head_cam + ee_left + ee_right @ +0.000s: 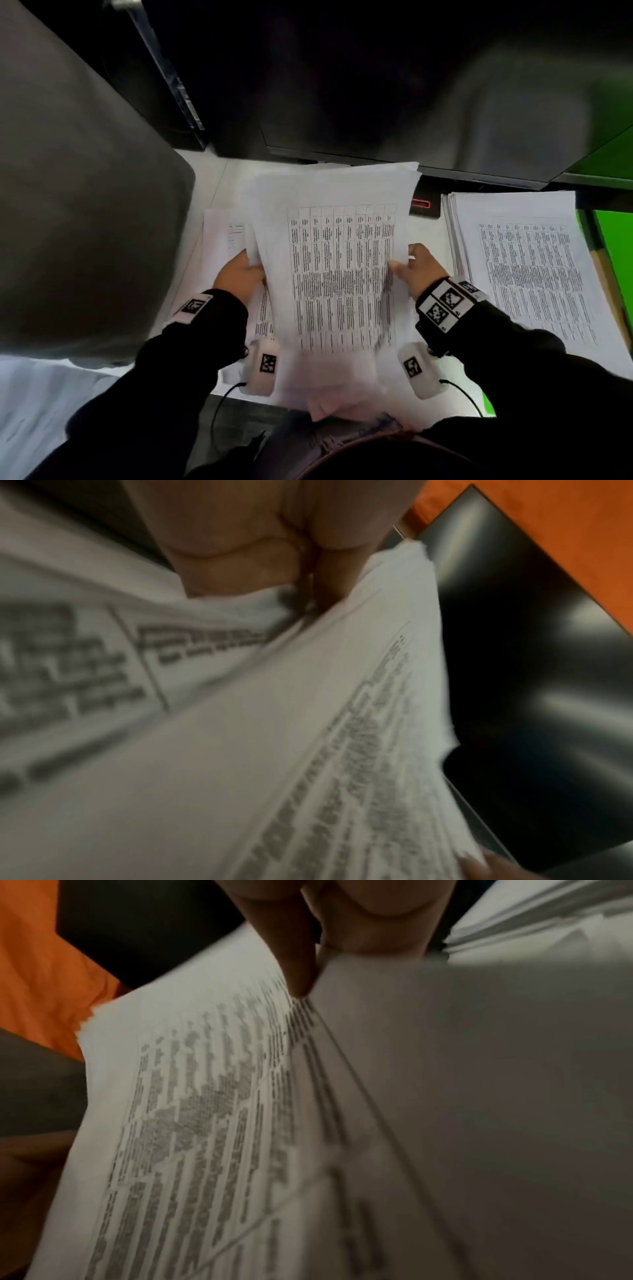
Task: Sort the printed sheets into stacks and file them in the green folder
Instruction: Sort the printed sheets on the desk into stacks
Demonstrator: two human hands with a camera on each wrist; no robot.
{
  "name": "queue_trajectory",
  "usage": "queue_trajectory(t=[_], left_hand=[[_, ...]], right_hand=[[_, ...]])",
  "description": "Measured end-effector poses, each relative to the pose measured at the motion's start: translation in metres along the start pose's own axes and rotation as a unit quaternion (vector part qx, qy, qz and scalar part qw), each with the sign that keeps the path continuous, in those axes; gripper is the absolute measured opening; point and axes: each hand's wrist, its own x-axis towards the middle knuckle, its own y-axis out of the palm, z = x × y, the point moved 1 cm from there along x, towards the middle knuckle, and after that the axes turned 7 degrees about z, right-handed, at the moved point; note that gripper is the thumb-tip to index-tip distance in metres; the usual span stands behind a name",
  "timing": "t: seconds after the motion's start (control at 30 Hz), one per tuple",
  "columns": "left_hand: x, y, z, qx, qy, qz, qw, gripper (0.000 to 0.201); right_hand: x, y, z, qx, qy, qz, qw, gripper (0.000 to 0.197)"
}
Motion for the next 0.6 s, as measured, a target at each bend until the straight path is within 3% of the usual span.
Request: queue_trajectory(t=[0.13,0.17,0.23,0.3,0.4,0.5,0.6], left_hand=[[-0.012,0.006,0.002,-0.012,-0.019,-0.033,0.999,0.042],[-0.013,0.005,0.005,-0.013,-0.015,-0.025,0.999,0.049],[-0.016,0.005,0.01,-0.015,-0.007,-0.028,0.999,0.058],[-0.017,0.006,0.011,0.044,0.008,-0.013,0.999,0.053],[-0.015,-0.002,0.005,0.08,0.048,-0.03,0.995,0.024],[-0.025,-0.006,-0.031,0.038,0.126,-0.081,0.988,0.024],[-0.05,-0.006,-0.069,-0.036,0.22,-0.12,0.967,0.016]], right_hand=[[-0.009,0.014,0.0,0.075,0.015,0.017,0.997,0.067],[-0.01,0.015,0.0,0.053,0.023,0.033,0.998,0.066],[-0.013,0.015,0.001,-0.039,0.025,0.066,0.997,0.044],[-0.017,0.011,0.006,-0.056,-0.003,0.054,0.997,0.031],[-0.029,0.0,0.023,-0.011,-0.047,0.005,0.999,0.029],[-0.05,-0.013,0.049,0.054,-0.132,-0.05,0.989,0.026],[-0.071,-0.017,0.07,0.146,-0.225,-0.107,0.957,0.027]])
